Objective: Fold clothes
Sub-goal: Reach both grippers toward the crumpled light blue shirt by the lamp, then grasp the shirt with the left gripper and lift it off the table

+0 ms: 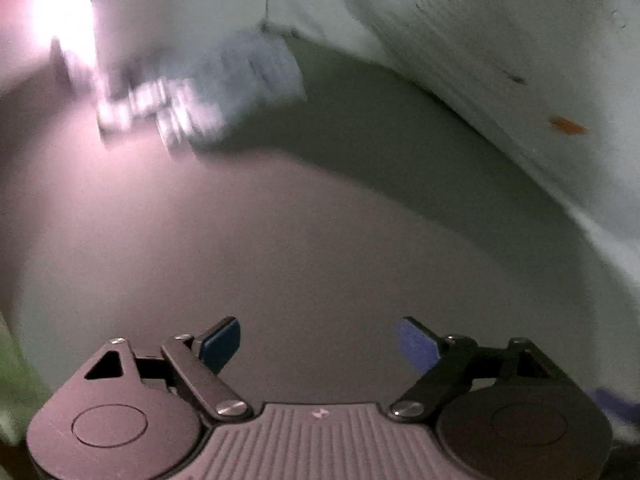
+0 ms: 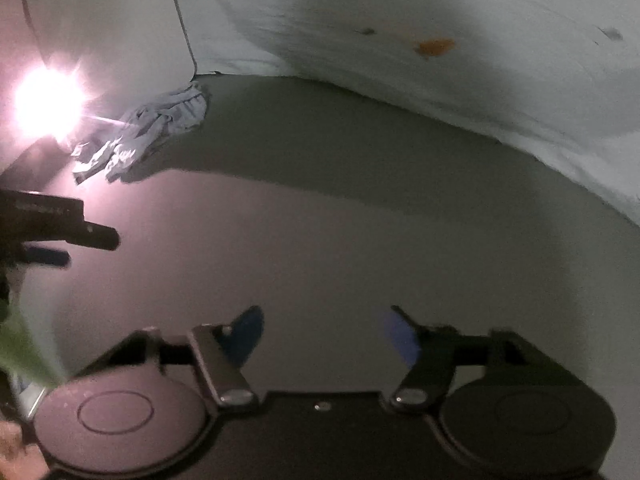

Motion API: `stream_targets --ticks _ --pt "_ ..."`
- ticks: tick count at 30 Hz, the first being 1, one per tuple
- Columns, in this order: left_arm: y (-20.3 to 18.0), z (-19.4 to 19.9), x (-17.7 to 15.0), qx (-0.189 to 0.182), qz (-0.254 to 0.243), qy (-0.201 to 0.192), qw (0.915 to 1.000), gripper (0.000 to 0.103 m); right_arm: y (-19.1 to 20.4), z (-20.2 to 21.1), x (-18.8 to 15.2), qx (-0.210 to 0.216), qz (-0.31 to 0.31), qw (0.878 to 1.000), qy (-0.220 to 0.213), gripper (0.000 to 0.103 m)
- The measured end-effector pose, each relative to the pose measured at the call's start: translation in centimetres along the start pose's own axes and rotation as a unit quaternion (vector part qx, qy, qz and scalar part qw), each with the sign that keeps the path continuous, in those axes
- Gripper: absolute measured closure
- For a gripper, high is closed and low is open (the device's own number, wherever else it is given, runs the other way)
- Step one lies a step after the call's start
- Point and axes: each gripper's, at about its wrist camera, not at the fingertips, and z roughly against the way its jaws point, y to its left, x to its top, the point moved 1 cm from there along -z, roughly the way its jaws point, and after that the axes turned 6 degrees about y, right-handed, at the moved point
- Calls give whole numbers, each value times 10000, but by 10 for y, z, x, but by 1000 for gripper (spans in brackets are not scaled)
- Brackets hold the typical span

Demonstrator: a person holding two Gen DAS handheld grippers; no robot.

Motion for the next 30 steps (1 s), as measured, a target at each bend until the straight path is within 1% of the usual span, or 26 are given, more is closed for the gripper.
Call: stream_targets --ticks 1,2,3,4,6,8,9,10,11,12,14,15,16,17,18,19,21,22,23,25,27,28,29,30 --pt "14 -8 13 161 -80 -120 9998 25 21 -13 15 -35 98 9999 -56 59" --pt "27 -16 25 321 -161 -240 9991 29 41 -26 29 -41 214 9997 -122 77" --pt "38 -25 40 429 -342 -346 9979 32 61 -38 44 -43 330 9993 -152 84" --pt "44 -39 53 515 -565 -395 9963 32 79 -48 60 -27 428 9989 -170 89" --pt "53 -69 77 637 -1019 -420 9919 34 110 -64 88 57 591 9980 -229 90" --pt "51 -97 92 621 -1572 -277 9852 32 136 -76 114 65 733 9970 -238 89" --pt "53 -112 101 610 -1732 -288 9826 31 146 -81 125 66 801 9965 -236 89" --pt "54 -123 108 665 -1758 -313 9817 29 155 -87 133 92 853 9961 -220 88" --pt "54 -133 114 736 -1759 -335 9811 21 161 -93 141 134 892 9957 -191 85" --pt "56 -144 117 830 -1753 -330 9805 12 166 -99 146 184 910 9956 -139 83" --pt "60 -164 127 1141 -1716 -333 9780 12 172 -111 152 251 837 9962 19 75" --pt "63 -171 131 1193 -1713 -368 9773 7 174 -117 154 265 788 9965 100 74" --pt "68 -174 135 1141 -1663 -454 9784 8 174 -123 156 280 742 9967 165 74" --pt "74 -177 138 1156 -1559 -492 9798 12 174 -128 157 283 645 9972 235 74" --pt "80 -178 142 1139 -1414 -558 9818 28 174 -133 159 269 539 9977 296 74" --pt "86 -178 146 1087 -1252 -608 9843 35 173 -137 161 256 500 9980 297 74" --pt "100 -174 154 838 -785 -584 9917 60 174 -148 169 204 490 9983 236 74" --pt "107 -169 158 665 -511 -559 9949 63 177 -155 175 141 564 9982 174 74" --pt "116 -164 161 427 -203 -513 9976 70 180 -162 182 59 684 9976 95 74" --pt "137 -156 166 -23 424 -411 9983 72 188 -176 195 -113 1008 9948 -103 74" --pt "157 -148 170 -467 1048 -307 9929 73 198 -194 208 -163 1297 9910 -277 73" --pt "168 -144 173 -689 1358 -254 9880 73 206 -205 216 -118 1468 9884 -363 68" --pt "177 -144 174 -873 1613 -199 9828 74 214 -215 222 -35 1678 9848 -455 59" --pt "184 -144 175 -1007 1798 -158 9784 74 224 -227 228 75 1925 9797 -544 55"
